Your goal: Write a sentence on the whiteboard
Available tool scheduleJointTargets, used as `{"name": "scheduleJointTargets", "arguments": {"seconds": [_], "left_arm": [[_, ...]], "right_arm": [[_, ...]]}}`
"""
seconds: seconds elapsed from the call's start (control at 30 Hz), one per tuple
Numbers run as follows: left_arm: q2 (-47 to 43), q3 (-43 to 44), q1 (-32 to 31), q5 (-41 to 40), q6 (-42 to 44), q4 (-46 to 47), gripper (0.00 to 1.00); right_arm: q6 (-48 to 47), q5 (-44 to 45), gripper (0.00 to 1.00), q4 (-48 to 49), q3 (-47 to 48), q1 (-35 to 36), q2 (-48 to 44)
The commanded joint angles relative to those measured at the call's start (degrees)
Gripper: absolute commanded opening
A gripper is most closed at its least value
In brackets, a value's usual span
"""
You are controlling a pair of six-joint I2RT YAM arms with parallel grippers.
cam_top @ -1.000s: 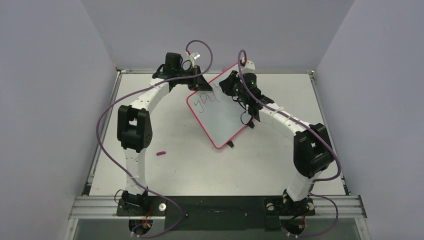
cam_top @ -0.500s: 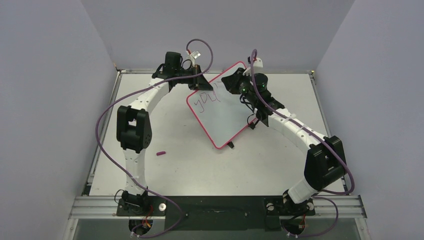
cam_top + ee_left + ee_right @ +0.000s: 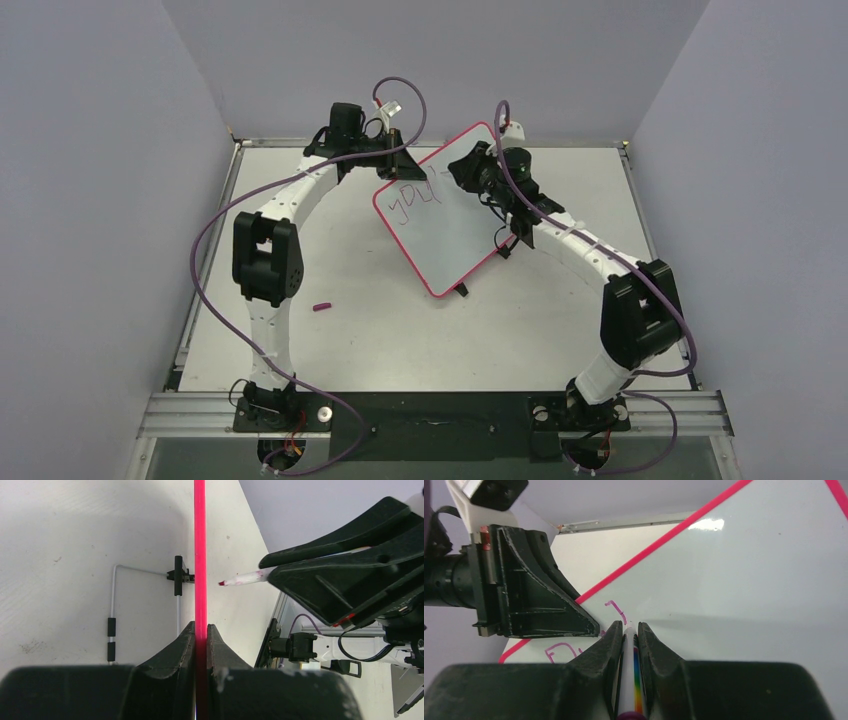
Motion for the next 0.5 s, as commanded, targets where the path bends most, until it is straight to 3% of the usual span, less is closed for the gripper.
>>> {"name": "scheduleJointTargets", "arguments": {"seconds": [0.0, 0.47], "left_arm": [[-5.41, 0.88, -0.24, 5.45, -2.57, 5.55, 0.0], [-5.52, 1.82, -0.2, 3.82, -0.27, 2.52, 0.0]], "right_arm": [[-0.58, -0.43, 0.0, 1.04, 2.84, -0.14, 0.73], [-0.49, 0.14, 0.0, 0.78, 2.49, -0.13, -0.03]]}}
